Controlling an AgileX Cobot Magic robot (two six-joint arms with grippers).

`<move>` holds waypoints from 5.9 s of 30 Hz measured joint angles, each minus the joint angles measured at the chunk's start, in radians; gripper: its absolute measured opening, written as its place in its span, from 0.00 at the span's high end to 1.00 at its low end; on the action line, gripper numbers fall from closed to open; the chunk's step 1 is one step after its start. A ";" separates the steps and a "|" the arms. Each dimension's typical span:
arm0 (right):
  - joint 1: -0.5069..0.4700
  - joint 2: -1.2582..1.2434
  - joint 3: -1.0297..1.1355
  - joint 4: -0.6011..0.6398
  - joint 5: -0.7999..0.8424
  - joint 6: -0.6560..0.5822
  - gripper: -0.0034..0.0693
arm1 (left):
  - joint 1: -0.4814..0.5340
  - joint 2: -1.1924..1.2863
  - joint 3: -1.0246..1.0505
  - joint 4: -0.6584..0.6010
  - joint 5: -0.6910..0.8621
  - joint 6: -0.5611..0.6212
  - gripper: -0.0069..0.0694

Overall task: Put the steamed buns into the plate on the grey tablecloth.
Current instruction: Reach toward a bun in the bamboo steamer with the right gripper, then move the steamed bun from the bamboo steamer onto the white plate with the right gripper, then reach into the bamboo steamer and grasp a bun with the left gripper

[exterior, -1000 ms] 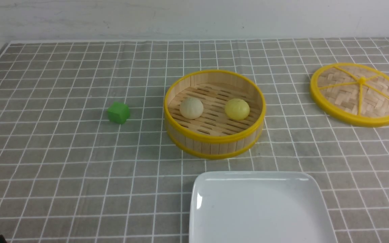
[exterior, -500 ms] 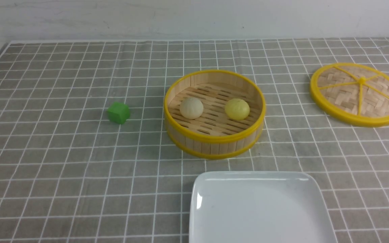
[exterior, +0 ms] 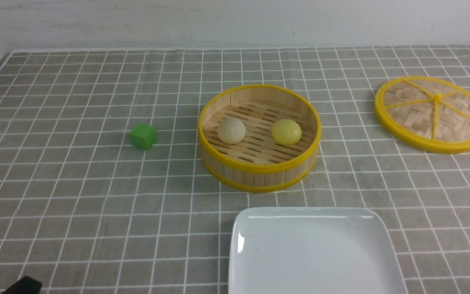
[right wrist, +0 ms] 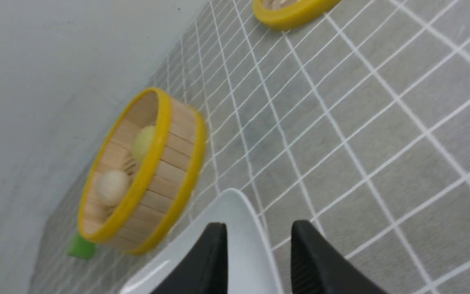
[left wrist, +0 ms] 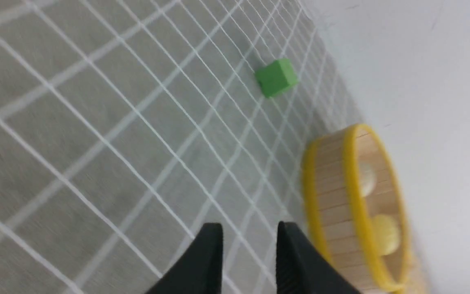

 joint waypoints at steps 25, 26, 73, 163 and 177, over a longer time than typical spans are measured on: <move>0.000 0.997 -0.721 0.071 0.537 -0.672 0.95 | 0.000 0.398 -0.426 -0.124 0.437 0.615 0.91; 0.000 1.063 -0.749 0.121 0.563 -0.732 0.95 | 0.000 0.441 -0.444 -0.122 0.471 0.639 0.91; 0.450 2.387 -2.369 -0.433 0.861 -0.400 0.93 | 0.000 0.912 -0.587 -0.115 0.533 0.739 0.58; 0.720 0.731 -0.748 -0.647 0.639 -0.048 0.95 | -0.416 2.262 -1.999 0.193 0.531 0.640 0.33; 0.720 0.731 -0.748 -0.632 0.622 -0.048 0.95 | -0.415 2.130 -2.000 0.051 0.663 0.670 0.87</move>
